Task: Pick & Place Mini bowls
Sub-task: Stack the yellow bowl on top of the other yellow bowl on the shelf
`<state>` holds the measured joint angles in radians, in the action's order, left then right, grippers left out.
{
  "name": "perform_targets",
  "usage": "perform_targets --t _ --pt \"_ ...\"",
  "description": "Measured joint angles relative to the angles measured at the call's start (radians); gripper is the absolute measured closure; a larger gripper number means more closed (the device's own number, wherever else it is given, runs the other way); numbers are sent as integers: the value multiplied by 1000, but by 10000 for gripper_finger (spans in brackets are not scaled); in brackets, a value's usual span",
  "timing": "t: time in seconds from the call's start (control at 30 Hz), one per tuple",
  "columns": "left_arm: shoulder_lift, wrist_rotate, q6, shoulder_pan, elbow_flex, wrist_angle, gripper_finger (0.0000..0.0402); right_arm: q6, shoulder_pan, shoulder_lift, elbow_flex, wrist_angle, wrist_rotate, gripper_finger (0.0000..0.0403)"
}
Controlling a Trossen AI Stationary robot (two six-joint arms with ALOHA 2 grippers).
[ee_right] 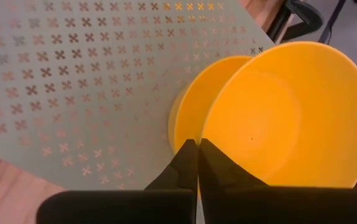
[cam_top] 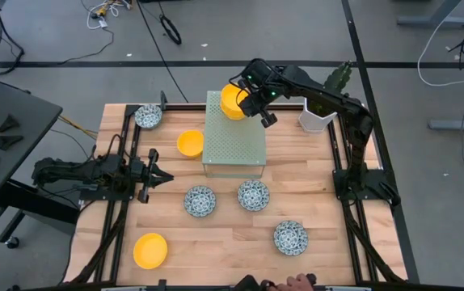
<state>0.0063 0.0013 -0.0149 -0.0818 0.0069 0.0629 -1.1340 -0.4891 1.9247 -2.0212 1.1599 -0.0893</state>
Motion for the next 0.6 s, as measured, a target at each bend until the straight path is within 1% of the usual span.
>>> perform_targets --t 0.6 --pt "0 0 0 0 0 0 367 0 3 0 0 1 3 403"
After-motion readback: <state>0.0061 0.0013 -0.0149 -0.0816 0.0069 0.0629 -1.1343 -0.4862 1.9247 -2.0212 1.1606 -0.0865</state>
